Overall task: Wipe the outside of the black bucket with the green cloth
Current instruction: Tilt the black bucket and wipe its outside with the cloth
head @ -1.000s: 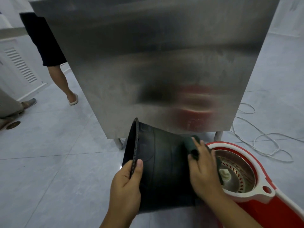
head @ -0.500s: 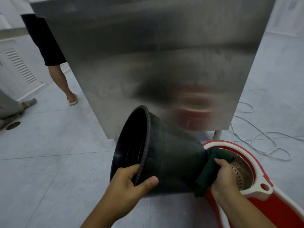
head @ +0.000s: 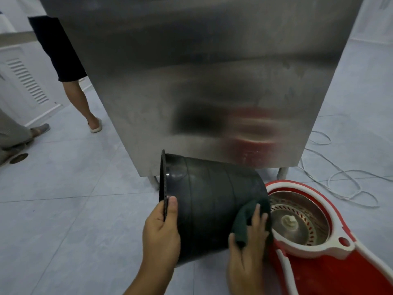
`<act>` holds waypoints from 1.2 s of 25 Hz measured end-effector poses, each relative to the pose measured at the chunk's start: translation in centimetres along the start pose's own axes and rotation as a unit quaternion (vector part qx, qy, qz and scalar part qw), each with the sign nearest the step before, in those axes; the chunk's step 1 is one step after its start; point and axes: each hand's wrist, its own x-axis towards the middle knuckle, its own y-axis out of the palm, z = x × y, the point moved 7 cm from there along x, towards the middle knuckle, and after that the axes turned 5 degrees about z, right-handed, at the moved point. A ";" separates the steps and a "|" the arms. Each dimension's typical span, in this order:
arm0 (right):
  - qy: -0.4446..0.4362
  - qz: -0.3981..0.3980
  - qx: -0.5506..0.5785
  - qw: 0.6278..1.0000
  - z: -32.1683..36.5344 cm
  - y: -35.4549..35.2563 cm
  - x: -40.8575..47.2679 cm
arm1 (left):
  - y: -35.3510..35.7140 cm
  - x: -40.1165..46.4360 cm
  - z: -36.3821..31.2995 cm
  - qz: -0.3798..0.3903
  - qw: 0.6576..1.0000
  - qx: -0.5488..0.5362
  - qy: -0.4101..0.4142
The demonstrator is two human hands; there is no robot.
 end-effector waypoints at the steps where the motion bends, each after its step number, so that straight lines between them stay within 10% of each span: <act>1: 0.005 0.067 -0.095 0.993 0.7 1.3 0.4 | 0.2 0.0 0.1 0.003 1.000 -0.010 -0.004; 3: -0.121 0.049 -0.184 0.974 2.7 2.4 0.0 | 0.3 0.1 0.6 0.013 1.000 -0.017 -0.015; 7: -0.268 0.031 -0.019 0.963 3.9 1.1 -2.1 | 0.7 0.0 0.2 0.056 0.998 0.012 0.022; 14: -0.019 0.017 0.121 0.992 -0.9 -2.3 3.5 | -0.1 -0.5 0.0 0.050 0.996 0.058 0.047; 22: -0.214 0.049 -0.140 0.966 1.9 5.2 -2.6 | -1.1 0.9 1.8 0.010 1.000 0.004 -0.024; 30: -0.140 0.098 0.139 0.976 4.7 0.0 0.1 | 0.4 -0.5 -0.2 0.087 0.986 0.114 0.085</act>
